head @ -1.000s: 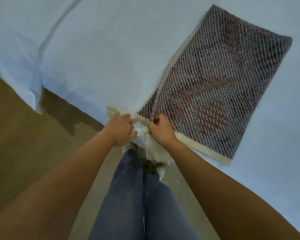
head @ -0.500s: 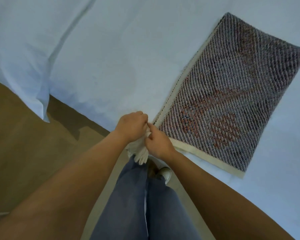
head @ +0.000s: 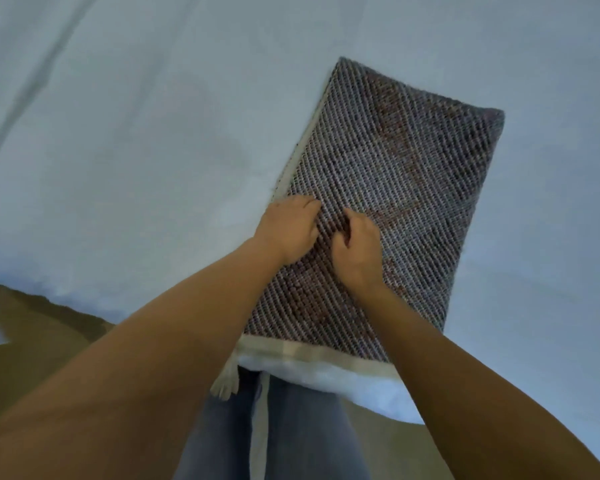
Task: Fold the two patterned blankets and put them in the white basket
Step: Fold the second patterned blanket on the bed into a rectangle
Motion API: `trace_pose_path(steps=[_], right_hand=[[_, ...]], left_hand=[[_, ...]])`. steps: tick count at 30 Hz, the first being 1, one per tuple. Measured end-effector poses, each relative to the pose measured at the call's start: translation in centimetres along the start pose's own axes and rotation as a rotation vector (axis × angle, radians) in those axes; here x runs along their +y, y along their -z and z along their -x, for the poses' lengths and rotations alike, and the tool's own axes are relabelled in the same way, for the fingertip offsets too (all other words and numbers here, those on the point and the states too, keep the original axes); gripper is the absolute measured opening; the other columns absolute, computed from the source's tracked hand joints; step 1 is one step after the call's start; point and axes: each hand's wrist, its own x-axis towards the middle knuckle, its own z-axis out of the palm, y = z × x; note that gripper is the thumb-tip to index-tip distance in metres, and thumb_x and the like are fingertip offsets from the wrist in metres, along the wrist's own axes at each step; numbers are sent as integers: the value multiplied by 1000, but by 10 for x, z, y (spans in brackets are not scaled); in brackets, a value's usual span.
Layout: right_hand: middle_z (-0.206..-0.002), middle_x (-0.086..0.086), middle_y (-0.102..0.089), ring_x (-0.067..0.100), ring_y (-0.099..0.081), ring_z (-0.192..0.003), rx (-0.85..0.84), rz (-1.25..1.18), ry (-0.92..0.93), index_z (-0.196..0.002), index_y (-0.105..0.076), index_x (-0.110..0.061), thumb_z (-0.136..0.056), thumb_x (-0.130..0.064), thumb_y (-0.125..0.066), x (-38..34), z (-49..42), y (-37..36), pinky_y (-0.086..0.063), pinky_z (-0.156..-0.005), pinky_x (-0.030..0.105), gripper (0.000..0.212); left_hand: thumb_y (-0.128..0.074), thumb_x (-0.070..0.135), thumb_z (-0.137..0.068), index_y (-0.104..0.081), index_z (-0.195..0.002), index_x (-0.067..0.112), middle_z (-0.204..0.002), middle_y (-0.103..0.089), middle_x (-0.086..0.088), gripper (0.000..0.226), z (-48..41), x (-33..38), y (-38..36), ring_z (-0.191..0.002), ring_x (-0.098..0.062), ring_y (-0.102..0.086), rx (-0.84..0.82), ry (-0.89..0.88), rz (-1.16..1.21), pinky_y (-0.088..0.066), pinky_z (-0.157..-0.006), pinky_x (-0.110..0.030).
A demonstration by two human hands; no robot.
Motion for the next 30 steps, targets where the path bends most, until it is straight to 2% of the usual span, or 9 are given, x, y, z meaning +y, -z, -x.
trace_pose_path(steps=[2,4,12,17,19,21,23,26,30], right_hand=[[-142,14,-41,27,-32,-132,0,48,17,-139,-36,-3,-94,-16,-44,17,-32,16,-22,-111,36,47],[-143,13,-39,26,-31,-133,7,82,40,-139,-34,-4,-94,-20,-44,32,-67,34,-22,-113,38,48],[-146,13,-34,29,-28,-135,-102,283,197,-141,-32,-6,-92,-24,-47,79,-184,98,-21,-114,44,55],[-151,16,-24,31,-17,-141,-105,357,295,-145,-22,-10,-89,-41,-51,101,-231,115,-13,-116,44,71],[-141,18,-38,34,-32,-132,-102,414,275,-140,-32,-10,-85,-53,-52,107,-249,123,-24,-110,45,74],[-105,13,-54,31,-51,-99,-77,439,262,-109,-49,-12,-79,-62,-55,110,-266,134,-39,-85,40,58],[-83,5,-46,26,-47,-78,-94,442,336,-85,-43,-16,-77,-61,-59,110,-277,145,-34,-66,34,48],[-85,4,-43,24,-44,-82,-107,467,499,-86,-43,-15,-78,-51,-64,107,-282,148,-30,-63,33,42],[-76,-3,-40,19,-41,-72,-179,425,382,-84,-37,-20,-80,-58,-57,111,-281,146,-30,-60,31,44]], left_hand=[[-37,27,-96,-30,-143,12,-149,-33,-8,50,-33,11,-2,-136,-24,-30,-4,-8,-25,-27,-111,-40],[-36,28,-97,-25,-145,14,-152,-28,-6,52,-66,21,0,-139,-22,-25,14,12,-39,-23,-111,-42],[-33,38,-98,-17,-147,15,-153,-23,-8,56,-206,58,21,-140,-27,-20,31,15,-165,-21,-110,-47],[-36,53,-92,-12,-148,13,-154,-16,-11,73,-256,57,24,-143,-29,-9,50,31,-281,-5,-112,-55],[-37,64,-85,-24,-143,11,-149,-26,-13,80,-266,45,31,-141,-30,-15,64,77,-319,-1,-111,-59],[-36,71,-78,-43,-127,8,-133,-42,-17,80,-269,30,44,-131,-33,-30,117,108,-375,-4,-109,-62],[-35,71,-74,-52,-112,5,-119,-50,-18,78,-273,21,56,-121,-36,-38,137,96,-455,-8,-108,-63],[-37,66,-81,-56,-103,5,-108,-58,-17,68,-284,28,60,-112,-35,-47,115,4,-511,-15,-107,-60],[-31,61,-86,-54,-94,7,-91,-64,-14,59,-298,40,52,-90,-32,-56,119,-118,-483,-34,-91,-47]])
